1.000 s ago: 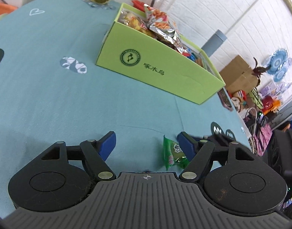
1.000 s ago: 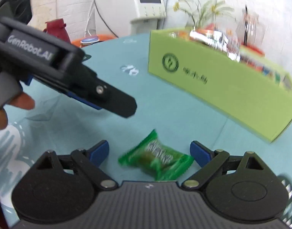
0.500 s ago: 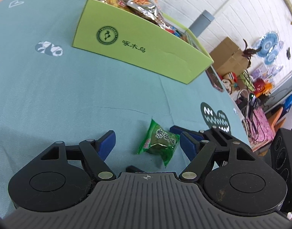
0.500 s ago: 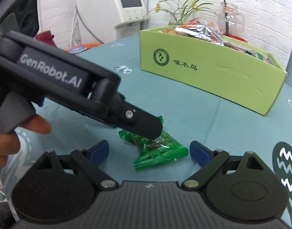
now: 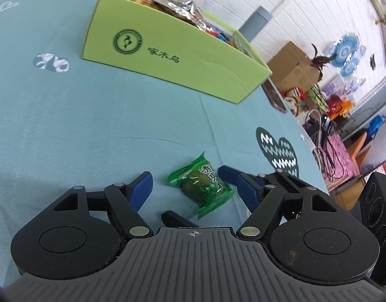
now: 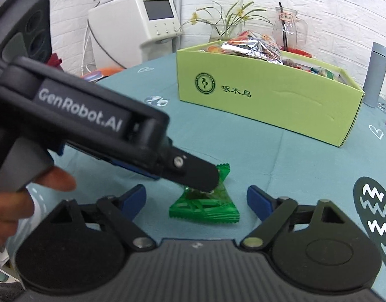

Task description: Organize snacks

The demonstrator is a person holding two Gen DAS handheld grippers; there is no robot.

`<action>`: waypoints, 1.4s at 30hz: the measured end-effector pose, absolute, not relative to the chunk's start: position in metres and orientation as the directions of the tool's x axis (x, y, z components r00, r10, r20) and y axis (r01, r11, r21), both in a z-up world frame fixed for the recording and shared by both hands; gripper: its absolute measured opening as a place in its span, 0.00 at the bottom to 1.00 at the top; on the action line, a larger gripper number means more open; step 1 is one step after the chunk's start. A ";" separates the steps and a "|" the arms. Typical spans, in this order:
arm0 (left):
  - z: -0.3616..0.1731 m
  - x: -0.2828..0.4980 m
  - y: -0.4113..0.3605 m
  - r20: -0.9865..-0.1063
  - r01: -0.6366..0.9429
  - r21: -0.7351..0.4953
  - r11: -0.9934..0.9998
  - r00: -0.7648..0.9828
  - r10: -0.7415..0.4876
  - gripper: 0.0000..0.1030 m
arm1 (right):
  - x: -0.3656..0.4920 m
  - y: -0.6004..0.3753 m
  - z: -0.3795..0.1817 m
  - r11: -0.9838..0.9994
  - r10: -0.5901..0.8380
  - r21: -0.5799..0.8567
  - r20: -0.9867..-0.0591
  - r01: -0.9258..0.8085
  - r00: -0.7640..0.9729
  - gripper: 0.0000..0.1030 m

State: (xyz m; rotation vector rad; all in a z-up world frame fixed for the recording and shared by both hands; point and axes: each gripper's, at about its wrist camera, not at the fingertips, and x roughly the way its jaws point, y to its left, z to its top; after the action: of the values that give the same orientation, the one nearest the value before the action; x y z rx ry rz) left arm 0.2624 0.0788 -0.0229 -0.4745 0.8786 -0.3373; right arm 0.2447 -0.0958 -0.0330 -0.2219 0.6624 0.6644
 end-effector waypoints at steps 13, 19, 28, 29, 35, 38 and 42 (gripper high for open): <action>0.010 0.294 0.054 -0.642 0.159 -0.485 0.860 0.603 -0.473 0.19 | 0.258 -0.114 -0.010 0.787 0.514 0.037 -0.592 -0.616 0.621 0.51; 0.082 0.371 0.044 -0.567 0.223 -0.451 0.864 0.676 -0.471 0.20 | 0.316 -0.114 0.045 0.795 0.496 -0.073 -0.492 -0.602 0.715 0.55; 0.062 0.498 0.036 -0.649 0.175 -0.388 0.905 0.646 -0.403 0.21 | 0.450 -0.102 0.054 0.795 0.473 -0.066 -0.557 -0.604 0.683 0.58; 0.053 0.505 0.035 -0.664 0.165 -0.378 0.911 0.638 -0.391 0.21 | 0.461 -0.100 0.047 0.793 0.466 -0.062 -0.580 -0.606 0.669 0.58; 0.051 0.496 0.034 -0.603 0.233 -0.344 0.910 0.688 -0.404 0.60 | 0.483 -0.090 0.029 0.779 0.467 -0.059 -0.610 -0.624 0.640 0.81; 0.070 0.476 0.038 -0.542 0.247 -0.336 0.909 0.738 -0.402 0.65 | 0.465 -0.097 0.032 0.800 0.457 -0.072 -0.570 -0.596 0.683 0.95; 0.101 0.423 0.051 -0.439 0.268 -0.341 0.901 0.802 -0.405 0.78 | 0.423 -0.117 0.049 0.822 0.474 -0.060 -0.479 -0.566 0.739 0.99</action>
State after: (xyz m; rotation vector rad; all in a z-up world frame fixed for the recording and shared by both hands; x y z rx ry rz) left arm 0.4233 0.0507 0.1013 -0.2701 0.5285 -0.3654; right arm 0.4232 -0.1173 0.0495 -0.2077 0.4674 0.5750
